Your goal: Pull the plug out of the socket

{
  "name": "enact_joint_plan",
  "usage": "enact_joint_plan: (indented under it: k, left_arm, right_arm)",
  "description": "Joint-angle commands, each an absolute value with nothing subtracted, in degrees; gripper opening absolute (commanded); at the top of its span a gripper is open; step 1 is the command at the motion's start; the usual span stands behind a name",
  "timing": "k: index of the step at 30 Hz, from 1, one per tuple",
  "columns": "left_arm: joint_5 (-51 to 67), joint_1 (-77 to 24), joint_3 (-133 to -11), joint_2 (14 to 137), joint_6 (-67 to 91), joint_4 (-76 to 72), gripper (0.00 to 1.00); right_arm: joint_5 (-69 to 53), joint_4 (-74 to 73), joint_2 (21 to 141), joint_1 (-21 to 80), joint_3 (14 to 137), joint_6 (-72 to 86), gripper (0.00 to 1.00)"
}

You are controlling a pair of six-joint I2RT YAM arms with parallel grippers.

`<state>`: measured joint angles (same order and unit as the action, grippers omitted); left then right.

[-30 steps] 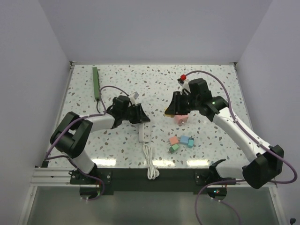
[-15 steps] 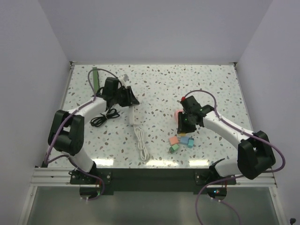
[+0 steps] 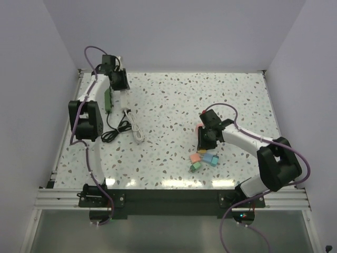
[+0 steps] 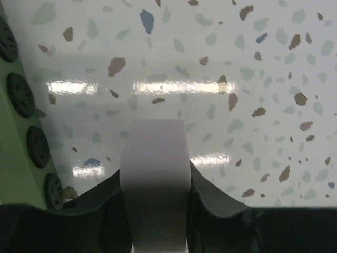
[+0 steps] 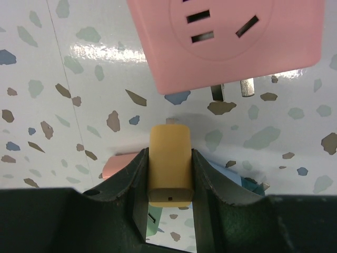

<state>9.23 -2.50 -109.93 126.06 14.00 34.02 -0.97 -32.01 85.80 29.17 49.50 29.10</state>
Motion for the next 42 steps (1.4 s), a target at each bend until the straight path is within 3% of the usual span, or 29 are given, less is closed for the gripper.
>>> enact_joint_plan:
  k: [1, 5, 11, 12, 13, 15, 16, 19, 21, 22, 23, 24, 28, 30, 42]
  left_arm:
    - [1.2, -0.4, -124.7, 132.8, 8.2, 43.5, 0.00]
    - [-3.4, 0.0, -132.7, 139.6, 6.0, 45.5, 0.00]
    - [-9.8, 1.8, -129.3, 141.2, 3.3, 42.4, 0.01]
    - [-10.1, 2.0, -129.0, 141.3, 3.1, 42.3, 0.06]
    - [-9.7, 2.2, -128.5, 141.4, 3.3, 41.9, 0.26]
    - [-8.4, 2.6, -128.2, 141.3, 4.1, 41.7, 0.43]
    - [-8.0, 2.6, -128.1, 141.2, 4.2, 41.7, 0.57]
    - [-8.2, 3.0, -126.7, 139.8, 5.2, 41.0, 0.78]
    - [-7.1, 3.3, -125.8, 138.1, 6.3, 41.0, 0.96]
    - [-6.9, 3.3, -125.2, 137.2, 6.6, 40.7, 1.00]
    - [-6.4, 3.3, -124.5, 136.2, 7.1, 40.4, 1.00]
    - [-5.4, 3.3, -122.7, 133.6, 7.4, 40.1, 1.00]
    - [-0.7, 3.3, -116.6, 125.9, 9.3, 37.5, 1.00]
    - [4.1, 3.2, -111.6, 120.6, 10.3, 36.3, 1.00]
    - [28.4, -2.1, -81.4, 93.3, 15.4, 23.0, 1.00]
  right_arm:
    - [0.1, -30.1, 86.5, 29.1, 49.9, 30.0, 0.00]
    - [0.1, -30.1, 87.6, 29.2, 51.1, 29.8, 0.00]
    - [-1.1, -30.8, 89.7, 29.1, 53.7, 29.4, 0.00]
    - [-1.0, -30.8, 89.8, 29.1, 54.0, 29.4, 0.00]
    - [-0.7, -30.9, 89.9, 29.1, 54.5, 29.4, 0.00]
    - [-0.3, -31.9, 90.5, 29.1, 55.0, 29.4, 0.00]
    - [-0.2, -32.3, 90.5, 29.1, 55.2, 29.8, 0.00]
    - [2.9, -33.7, 90.3, 29.1, 54.8, 31.0, 0.00]
    - [3.9, -34.4, 89.7, 29.1, 54.5, 31.7, 0.10]
    - [4.1, -34.7, 89.3, 29.1, 54.4, 31.9, 0.18]
    - [4.1, -35.0, 88.9, 29.1, 54.3, 32.0, 0.28]
    - [4.0, -35.2, 87.8, 29.1, 54.2, 32.2, 0.45]
    - [6.0, -38.0, 83.0, 29.1, 55.1, 32.9, 0.89]
    - [8.0, -41.0, 80.8, 29.1, 56.2, 32.7, 0.99]
    - [7.8, -47.6, 66.8, 29.1, 67.4, 29.2, 0.99]
